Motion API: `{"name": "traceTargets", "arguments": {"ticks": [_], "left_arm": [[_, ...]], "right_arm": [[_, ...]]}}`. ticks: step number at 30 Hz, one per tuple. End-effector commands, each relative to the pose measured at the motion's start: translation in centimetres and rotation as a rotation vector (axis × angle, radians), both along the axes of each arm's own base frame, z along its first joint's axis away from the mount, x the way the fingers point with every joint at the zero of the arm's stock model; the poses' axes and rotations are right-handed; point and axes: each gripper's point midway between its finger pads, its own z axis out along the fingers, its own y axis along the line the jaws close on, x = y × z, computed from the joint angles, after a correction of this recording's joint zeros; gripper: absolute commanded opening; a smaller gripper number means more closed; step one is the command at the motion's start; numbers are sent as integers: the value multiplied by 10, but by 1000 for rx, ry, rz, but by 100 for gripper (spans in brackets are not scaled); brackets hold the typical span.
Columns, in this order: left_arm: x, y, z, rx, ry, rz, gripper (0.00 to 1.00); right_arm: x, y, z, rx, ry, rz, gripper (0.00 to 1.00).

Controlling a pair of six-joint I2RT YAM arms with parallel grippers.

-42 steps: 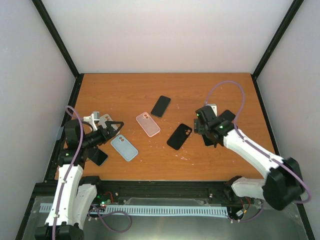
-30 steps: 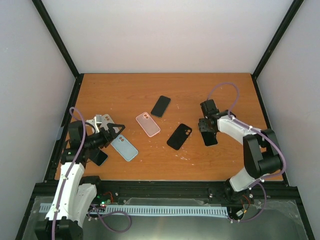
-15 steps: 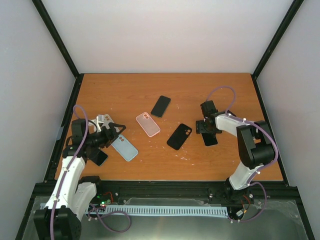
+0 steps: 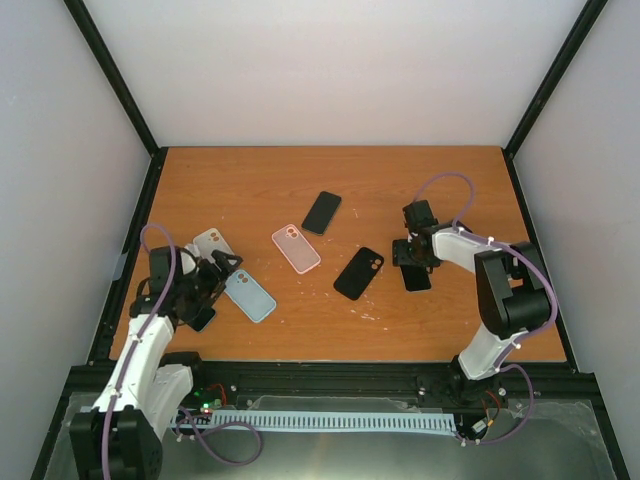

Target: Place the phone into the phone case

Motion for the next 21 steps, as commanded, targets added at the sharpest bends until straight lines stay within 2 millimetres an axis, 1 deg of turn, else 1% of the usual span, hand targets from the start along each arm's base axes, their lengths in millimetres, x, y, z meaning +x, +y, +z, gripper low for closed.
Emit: {"name": "traceTargets", "arguments": {"ticks": [1, 4, 7, 10, 11, 15, 16, 19, 21], "left_arm": [[-7, 18, -20, 24, 99, 152, 99], [-8, 18, -30, 12, 127, 166, 97], [-8, 8, -39, -29, 152, 118, 96], [-8, 6, -54, -29, 192, 93, 91], [-7, 6, -58, -20, 199, 90, 87], [-5, 9, -70, 7, 218, 84, 69], [-4, 9, -73, 11, 220, 84, 62], [-4, 10, -78, 17, 229, 85, 51], [-5, 10, -82, 21, 236, 85, 40]], "right_arm": [[-14, 13, -3, 107, 49, -35, 65], [-16, 15, -1, 128, 46, -52, 63], [-17, 15, 4, 141, 35, -65, 61], [-19, 16, 11, 156, 19, -71, 60], [-20, 16, 13, 161, 11, -72, 60], [-24, 17, 24, 184, -20, -75, 58], [-25, 17, 27, 187, -28, -74, 58], [-28, 16, 37, 195, -51, -75, 57], [-30, 17, 44, 205, -65, -73, 57]]}}
